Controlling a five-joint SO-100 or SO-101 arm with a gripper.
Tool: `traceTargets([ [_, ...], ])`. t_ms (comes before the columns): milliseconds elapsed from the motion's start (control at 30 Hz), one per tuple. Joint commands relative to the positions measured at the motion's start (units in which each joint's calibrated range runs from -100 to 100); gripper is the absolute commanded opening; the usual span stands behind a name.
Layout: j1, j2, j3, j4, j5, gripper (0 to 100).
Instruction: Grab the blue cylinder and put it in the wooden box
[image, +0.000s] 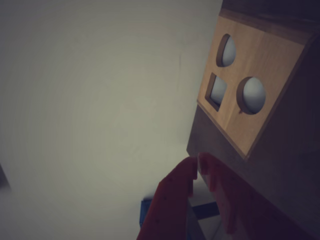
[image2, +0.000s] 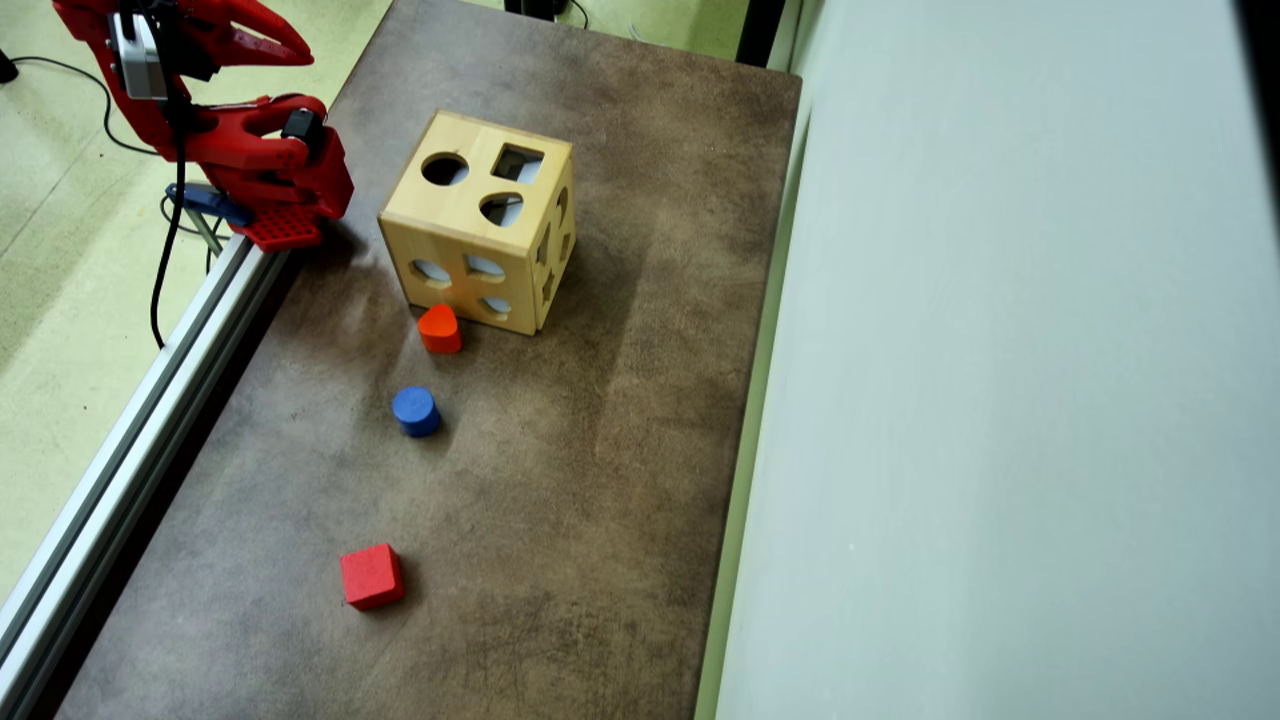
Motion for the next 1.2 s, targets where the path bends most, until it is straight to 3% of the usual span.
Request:
traceTargets([
  [0,-0.2,0.2,0.0,0.2,0.0,1],
  [400,0.2,2.4,-0.2,-0.1,0.4,2],
  [900,0.5,24.6,-1.1,0.1,1.3,16],
  [1167,13.6,39.2,-1.1,-0.5,4.9,16],
])
